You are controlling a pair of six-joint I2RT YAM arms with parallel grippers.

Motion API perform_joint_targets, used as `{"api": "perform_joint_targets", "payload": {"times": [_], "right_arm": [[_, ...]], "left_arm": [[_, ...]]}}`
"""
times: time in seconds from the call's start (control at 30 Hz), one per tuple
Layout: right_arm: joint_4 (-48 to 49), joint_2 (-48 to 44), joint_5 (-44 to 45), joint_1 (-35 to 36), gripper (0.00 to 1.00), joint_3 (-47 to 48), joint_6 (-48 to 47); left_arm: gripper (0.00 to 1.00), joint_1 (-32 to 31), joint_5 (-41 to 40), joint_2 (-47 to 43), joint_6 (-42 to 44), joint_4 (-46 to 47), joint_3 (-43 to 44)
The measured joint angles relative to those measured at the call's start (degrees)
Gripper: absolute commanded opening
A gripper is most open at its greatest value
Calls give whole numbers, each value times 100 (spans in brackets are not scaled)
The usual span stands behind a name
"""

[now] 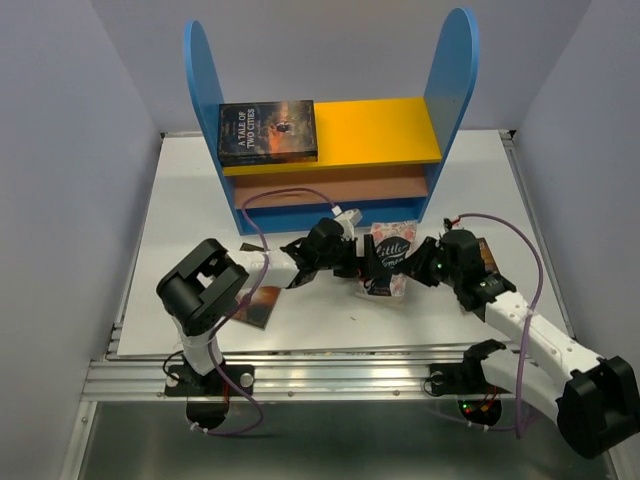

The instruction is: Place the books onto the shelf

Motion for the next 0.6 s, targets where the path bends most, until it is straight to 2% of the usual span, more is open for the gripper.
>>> {"api": "perform_joint_targets", "payload": {"times": [0.13,0.3,0.53,0.57,0.6], "right_arm": [[-116,-273,-308,2,1,168,-170],[-168,-575,-693,0,1,481,-334],[-122,-892,-1537,-4,1,1010,-400],[-109,-920,-1655,-2,1,1067,-400],[-105,-931,-1755,-2,1,1104,-398]], "left_arm": [[99,157,452,-520,-105,505,-614],[99,564,1178,-1405,-529,2035,-1779],[99,680,1904,-1578,-1001,3418,-1985],[98,680,1982,-1578,-1086,3652,-2000],[90,680,2039,-1578,-1158,3821,-2009]]}}
